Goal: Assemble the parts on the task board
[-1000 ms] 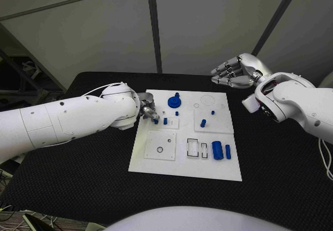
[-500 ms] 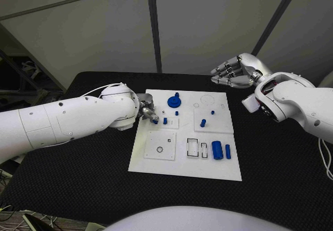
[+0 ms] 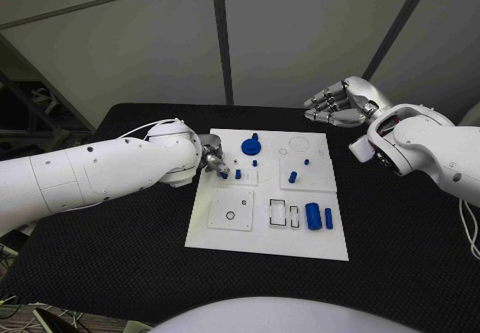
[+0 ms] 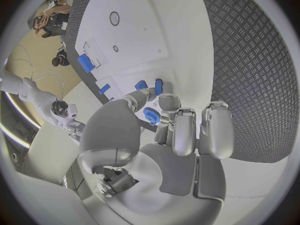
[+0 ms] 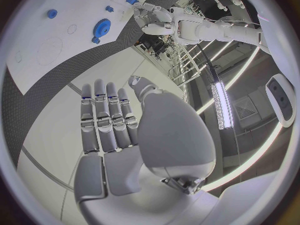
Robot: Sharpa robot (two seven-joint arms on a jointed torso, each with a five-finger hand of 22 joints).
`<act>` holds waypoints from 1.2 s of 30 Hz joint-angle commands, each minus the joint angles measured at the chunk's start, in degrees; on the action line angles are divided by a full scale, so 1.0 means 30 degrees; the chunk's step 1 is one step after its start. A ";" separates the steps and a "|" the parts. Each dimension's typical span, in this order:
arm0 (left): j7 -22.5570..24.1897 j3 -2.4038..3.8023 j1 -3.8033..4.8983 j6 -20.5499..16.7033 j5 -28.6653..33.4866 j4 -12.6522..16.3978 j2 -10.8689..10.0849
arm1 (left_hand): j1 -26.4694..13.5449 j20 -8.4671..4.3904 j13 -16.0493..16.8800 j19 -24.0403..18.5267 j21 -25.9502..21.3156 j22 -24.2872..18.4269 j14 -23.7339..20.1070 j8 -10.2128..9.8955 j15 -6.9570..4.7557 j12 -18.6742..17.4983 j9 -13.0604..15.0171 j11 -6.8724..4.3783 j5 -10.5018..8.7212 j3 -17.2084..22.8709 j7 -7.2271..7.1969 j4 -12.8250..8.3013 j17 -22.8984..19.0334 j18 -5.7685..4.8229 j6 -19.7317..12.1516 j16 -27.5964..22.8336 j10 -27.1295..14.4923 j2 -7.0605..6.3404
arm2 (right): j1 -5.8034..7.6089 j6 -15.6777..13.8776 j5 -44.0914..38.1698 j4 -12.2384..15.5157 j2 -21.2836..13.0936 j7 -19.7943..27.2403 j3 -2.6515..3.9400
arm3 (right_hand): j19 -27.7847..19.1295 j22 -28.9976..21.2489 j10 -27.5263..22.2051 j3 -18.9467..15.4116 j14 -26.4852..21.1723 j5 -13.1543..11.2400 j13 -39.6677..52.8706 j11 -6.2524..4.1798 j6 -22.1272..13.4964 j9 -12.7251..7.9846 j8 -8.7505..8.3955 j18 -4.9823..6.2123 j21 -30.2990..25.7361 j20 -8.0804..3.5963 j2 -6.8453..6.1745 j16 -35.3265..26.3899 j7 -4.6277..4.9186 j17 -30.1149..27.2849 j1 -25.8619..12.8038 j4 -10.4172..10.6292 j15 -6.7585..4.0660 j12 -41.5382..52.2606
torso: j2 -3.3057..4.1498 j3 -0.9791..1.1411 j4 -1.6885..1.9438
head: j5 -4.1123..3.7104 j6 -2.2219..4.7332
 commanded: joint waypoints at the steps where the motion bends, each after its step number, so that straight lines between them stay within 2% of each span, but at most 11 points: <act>1: -0.0158 -0.0051 -0.0054 0.0843 0.0196 -0.0144 0.0114 | -0.0061 -0.0119 0.0059 0.0387 -0.0070 0.2042 0.1249 0.0163 -0.0071 0.0124 -0.0006 -0.0573 -0.0020 0.2037 -0.0092 -0.2084 0.2137 -0.0138 0.0018 0.0085 0.0834 0.0152 | 0.0032 0.0074 0.0063 0.0046 -0.0013 0.0168 0.0011 | 0.0107 -0.0018 0.0005 -0.0010 0.0055 0.0075 -0.0018 0.0101 0.0027 0.0027 -0.0099 0.0241 -0.0112 0.0047 0.0080 -0.0083 0.0112 -0.0017 -0.0082 -0.0027 0.0130 -0.0113 | -0.0007 -0.0003 -0.0011 | -0.0036 -0.0008; 4: -0.0255 -0.0051 -0.0052 0.1009 0.0353 -0.0269 0.0174 | -0.0332 -0.0115 0.0191 0.0372 -0.0118 0.2030 0.1253 0.0222 -0.0070 0.0213 -0.0036 -0.0603 -0.0093 0.1561 -0.0158 -0.1793 0.2135 -0.0133 0.0032 0.0083 0.0945 0.0218 | 0.0032 0.0066 0.0063 0.0055 -0.0027 0.0163 0.0011 | 0.0107 -0.0018 0.0005 -0.0010 0.0055 0.0075 -0.0018 0.0101 0.0027 0.0027 -0.0099 0.0241 -0.0112 0.0047 0.0080 -0.0083 0.0112 -0.0017 -0.0082 -0.0027 0.0130 -0.0113 | -0.0005 -0.0001 0.0004 | -0.0061 -0.0003; 10: -0.0425 -0.0051 -0.0050 0.1235 0.0622 -0.0498 0.0262 | -0.1262 -0.0145 0.0395 0.0397 -0.0103 0.2097 0.1257 0.0242 -0.0113 0.0373 -0.0201 -0.0679 -0.0208 -0.0424 -0.0300 -0.0648 0.2140 -0.0146 0.0214 0.0086 0.1040 0.0407 | 0.0034 0.0063 0.0063 0.0061 -0.0034 0.0159 0.0011 | 0.0113 -0.0025 0.0002 -0.0011 0.0058 0.0077 -0.0020 0.0102 0.0025 0.0027 -0.0101 0.0241 -0.0123 0.0047 0.0078 -0.0088 0.0113 -0.0020 -0.0084 -0.0027 0.0130 -0.0114 | -0.0016 -0.0007 0.0009 | -0.0079 -0.0016; 23: -0.0596 -0.0051 -0.0050 0.1241 0.0712 -0.0664 0.0290 | -0.1481 -0.0216 0.0785 0.0498 -0.0012 0.2307 0.1260 -0.0095 -0.0173 0.0607 -0.0889 -0.0729 -0.0171 -0.4469 -0.0373 0.0867 0.2150 -0.0191 0.0641 0.0087 0.1023 0.0834 | 0.0034 0.0107 0.0063 0.0076 -0.0047 0.0146 0.0011 | 0.0119 -0.0032 -0.0002 -0.0016 0.0060 0.0077 -0.0023 0.0103 0.0022 0.0026 -0.0103 0.0242 -0.0134 0.0047 0.0067 -0.0094 0.0115 -0.0022 -0.0086 -0.0030 0.0131 -0.0115 | -0.0009 -0.0016 0.0017 | -0.0085 -0.0027; 36: -0.0700 -0.0048 -0.0051 0.0871 0.0714 -0.0752 0.0264 | -0.1690 -0.0226 0.1017 0.0566 0.0072 0.2444 0.1263 -0.0254 -0.0173 0.0743 -0.1226 -0.0716 -0.0144 -0.6488 -0.0361 0.1928 0.2161 -0.0219 0.0879 0.0092 0.1073 0.1080 | 0.0034 0.0120 0.0063 0.0063 -0.0059 0.0133 0.0011 | 0.0128 -0.0044 -0.0007 -0.0032 0.0061 0.0077 -0.0027 0.0108 0.0014 0.0025 -0.0109 0.0241 -0.0152 0.0049 0.0038 -0.0104 0.0122 -0.0027 -0.0097 -0.0033 0.0133 -0.0116 | -0.0002 -0.0012 0.0002 | -0.0098 -0.0055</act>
